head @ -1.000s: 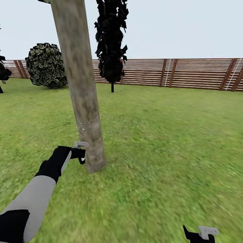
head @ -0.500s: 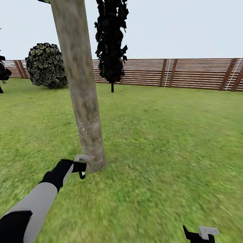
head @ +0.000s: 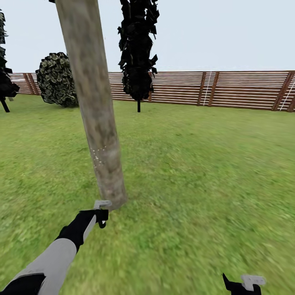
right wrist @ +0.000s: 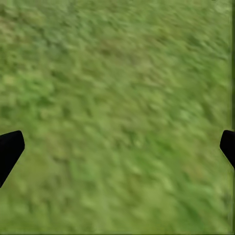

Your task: In the garden, pick up the pesticide atomizer on the floor and spray pesticide onto both trees until each tree trunk is fully covered.

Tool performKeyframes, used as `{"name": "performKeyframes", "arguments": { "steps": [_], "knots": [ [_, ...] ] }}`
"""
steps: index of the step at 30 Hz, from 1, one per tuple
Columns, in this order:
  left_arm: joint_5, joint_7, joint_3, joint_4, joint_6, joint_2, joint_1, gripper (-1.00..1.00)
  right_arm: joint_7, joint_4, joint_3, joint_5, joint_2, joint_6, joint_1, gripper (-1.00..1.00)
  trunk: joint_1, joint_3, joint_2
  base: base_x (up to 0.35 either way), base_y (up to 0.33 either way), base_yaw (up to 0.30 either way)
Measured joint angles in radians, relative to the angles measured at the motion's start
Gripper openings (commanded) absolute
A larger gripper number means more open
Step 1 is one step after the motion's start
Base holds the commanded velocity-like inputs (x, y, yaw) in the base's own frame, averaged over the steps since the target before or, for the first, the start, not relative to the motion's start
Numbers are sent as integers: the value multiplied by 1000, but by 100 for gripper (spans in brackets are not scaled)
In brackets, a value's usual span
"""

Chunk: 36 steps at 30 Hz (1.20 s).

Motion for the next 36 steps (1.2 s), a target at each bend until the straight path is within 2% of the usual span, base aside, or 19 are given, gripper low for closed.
{"name": "performKeyframes", "arguments": {
  "steps": [9, 16, 27, 36],
  "knots": [
    [0, 1, 5, -1, -20, 1, 5, -100, 0, 0, 0, -1, 0, 0, 0, 100, 0, 0, 0, 153, -249, 26],
    [0, 2, 6, -1, -20, 5, 5, -100, 0, 1, 1, 0, 1, 0, 0, 100, 0, 0, 0, 146, -253, 252],
    [-1, 7, 26, 1, -20, 7, 7, -100, 0, 2, 1, 1, 1, 0, 0, 100, 0, 0, 0, 9, -246, 261],
    [-2, 7, 25, 1, -19, 6, 7, -100, 0, 2, 0, -1, 1, 0, 0, 100, 0, 0, 0, 147, -244, 22]
  ]
}}
